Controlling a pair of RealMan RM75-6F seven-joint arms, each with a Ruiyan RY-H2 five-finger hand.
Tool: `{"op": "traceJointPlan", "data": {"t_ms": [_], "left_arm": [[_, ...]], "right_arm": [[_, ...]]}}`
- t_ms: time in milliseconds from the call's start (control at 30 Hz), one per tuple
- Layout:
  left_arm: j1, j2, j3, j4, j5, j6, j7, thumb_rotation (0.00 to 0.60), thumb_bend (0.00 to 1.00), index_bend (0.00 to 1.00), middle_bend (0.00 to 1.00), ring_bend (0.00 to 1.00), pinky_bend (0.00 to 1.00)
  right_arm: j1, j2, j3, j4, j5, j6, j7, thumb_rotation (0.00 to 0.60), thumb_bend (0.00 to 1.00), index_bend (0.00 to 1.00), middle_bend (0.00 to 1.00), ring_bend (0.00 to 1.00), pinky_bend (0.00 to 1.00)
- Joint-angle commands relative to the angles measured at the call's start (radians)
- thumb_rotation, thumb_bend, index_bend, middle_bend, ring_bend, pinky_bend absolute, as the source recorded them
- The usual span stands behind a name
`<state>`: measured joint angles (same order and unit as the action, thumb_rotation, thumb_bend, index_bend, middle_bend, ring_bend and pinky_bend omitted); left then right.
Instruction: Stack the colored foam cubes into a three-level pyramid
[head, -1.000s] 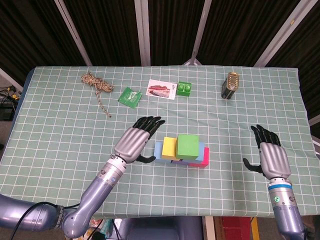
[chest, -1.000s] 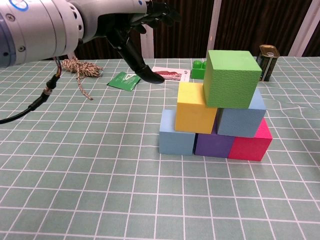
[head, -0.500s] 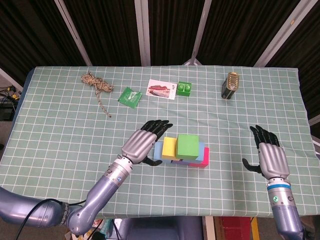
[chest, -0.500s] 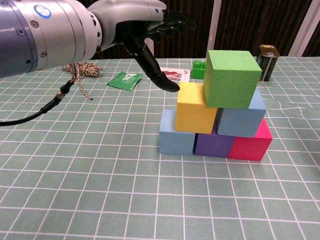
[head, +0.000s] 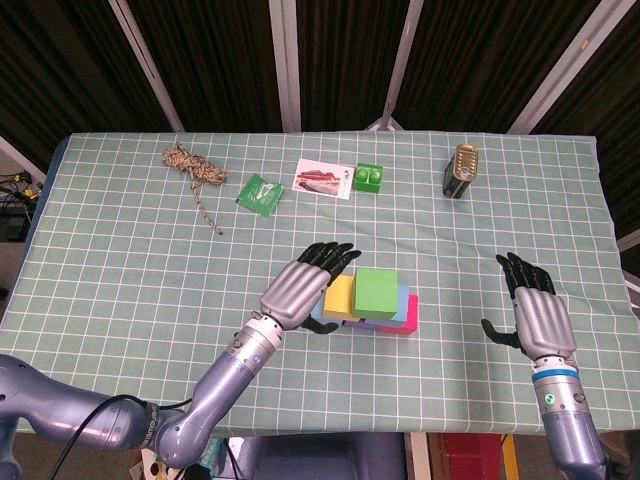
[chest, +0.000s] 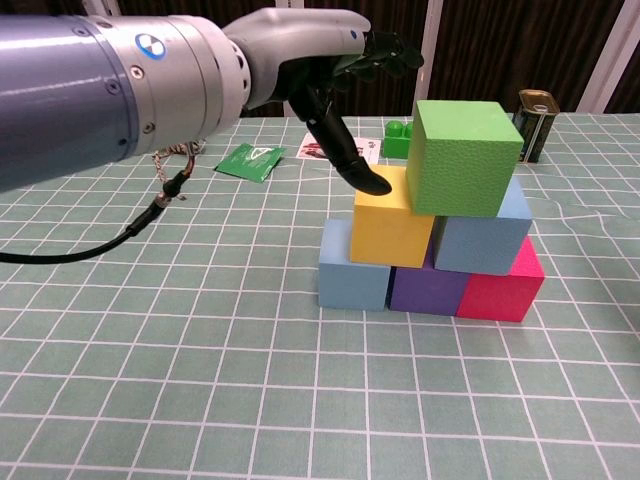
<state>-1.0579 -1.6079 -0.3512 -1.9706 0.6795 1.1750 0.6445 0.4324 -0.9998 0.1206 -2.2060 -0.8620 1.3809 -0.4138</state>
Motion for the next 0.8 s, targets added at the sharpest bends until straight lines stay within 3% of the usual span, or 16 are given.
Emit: {"op": "traceJointPlan", "data": {"t_ms": [33,800], "left_arm": [[-0.013,-0.021,-0.003,0.023,0.001,0.005,-0.003,0.600,0.22,0.00,0.02,0.00,0.00],[-0.063,-0.127,-0.019,0.154,0.022,-0.009,-0.056,0.600,0.27,0.00,0.02,0.00,0.00]], "right_arm": [[-0.001,-0.001,0.000,0.001,-0.001,-0.004,-0.002,0.600,0.31,0.00,0.00,0.00,0.00],[-0.010,-0.013,-0.001,0.003,-0.013,-0.032,-0.008,0.600,0.31,0.00,0.00,0.00,0.00]]}}
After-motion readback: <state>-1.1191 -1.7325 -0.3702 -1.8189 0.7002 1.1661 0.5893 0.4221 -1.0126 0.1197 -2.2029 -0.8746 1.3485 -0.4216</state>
